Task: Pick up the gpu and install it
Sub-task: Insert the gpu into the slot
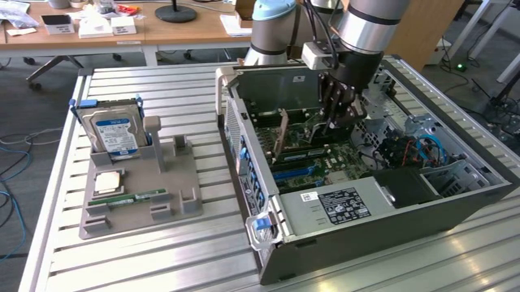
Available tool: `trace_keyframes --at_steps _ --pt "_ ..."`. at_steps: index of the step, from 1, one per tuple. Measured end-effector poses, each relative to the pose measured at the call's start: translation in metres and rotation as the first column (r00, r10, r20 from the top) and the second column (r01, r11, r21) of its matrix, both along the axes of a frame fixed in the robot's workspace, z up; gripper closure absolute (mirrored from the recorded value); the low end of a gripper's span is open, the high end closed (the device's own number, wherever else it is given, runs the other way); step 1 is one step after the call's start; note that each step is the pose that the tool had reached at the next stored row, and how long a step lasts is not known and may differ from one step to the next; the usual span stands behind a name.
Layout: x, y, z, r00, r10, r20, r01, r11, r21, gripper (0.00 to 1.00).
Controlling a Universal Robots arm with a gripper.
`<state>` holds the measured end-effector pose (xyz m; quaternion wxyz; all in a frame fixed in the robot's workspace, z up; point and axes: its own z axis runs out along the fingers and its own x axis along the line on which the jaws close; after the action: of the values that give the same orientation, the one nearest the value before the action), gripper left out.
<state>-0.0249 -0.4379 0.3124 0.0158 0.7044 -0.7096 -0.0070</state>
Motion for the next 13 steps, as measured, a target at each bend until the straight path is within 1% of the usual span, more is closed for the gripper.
trace_keyframes --at_steps 13 --pt "-0.0012 -0.0007 -0.0045 1.0 0.0 -0.0001 0.0 1.0 -0.0002 0.74"
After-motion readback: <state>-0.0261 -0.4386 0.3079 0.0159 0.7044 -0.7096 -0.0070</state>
